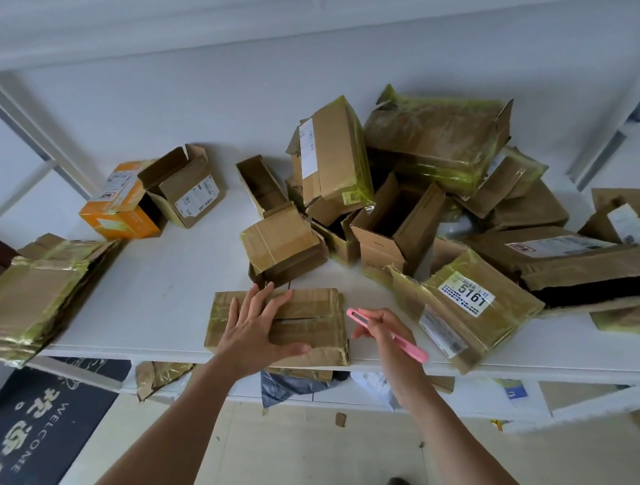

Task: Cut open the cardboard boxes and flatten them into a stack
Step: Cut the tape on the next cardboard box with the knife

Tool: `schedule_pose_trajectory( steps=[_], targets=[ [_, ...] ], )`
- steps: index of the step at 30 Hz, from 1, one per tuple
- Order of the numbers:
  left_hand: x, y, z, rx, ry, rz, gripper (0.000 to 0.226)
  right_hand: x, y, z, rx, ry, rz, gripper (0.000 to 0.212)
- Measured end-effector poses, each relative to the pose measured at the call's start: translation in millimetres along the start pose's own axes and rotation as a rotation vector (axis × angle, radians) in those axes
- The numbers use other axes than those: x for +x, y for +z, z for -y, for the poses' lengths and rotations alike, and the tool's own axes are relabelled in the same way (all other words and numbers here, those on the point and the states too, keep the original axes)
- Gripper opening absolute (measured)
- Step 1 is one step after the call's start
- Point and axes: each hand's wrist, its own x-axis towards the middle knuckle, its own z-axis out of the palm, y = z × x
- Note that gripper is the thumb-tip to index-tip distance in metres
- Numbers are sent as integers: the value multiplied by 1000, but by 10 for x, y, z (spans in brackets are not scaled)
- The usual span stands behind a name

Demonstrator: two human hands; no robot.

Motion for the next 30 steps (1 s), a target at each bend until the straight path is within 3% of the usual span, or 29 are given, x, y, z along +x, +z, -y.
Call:
schedule_pose_trajectory(
  steps=[7, 12, 20, 23, 26, 30],
  targets=[
    [20, 13, 12, -3, 5, -14, 127, -289, -186, 60, -59, -13, 83, 29],
    [25, 23, 20, -7, 3, -14, 127, -26, 2, 114, -9, -30, -40, 16],
    [17, 7, -17, 10, -31, -50, 126, -293, -152, -5, -120, -18, 53, 17],
    [25, -49, -175, 42, -181, -124, 115, -378, -208, -93, -102, -40, -65, 19],
    [88, -141, -410, 86, -440, -155, 97, -306, -154, -123, -61, -79, -179, 21],
    [128, -207, -463, -74, -612, -202, 79, -245, -78, -69, 58, -89, -235, 20]
  ],
)
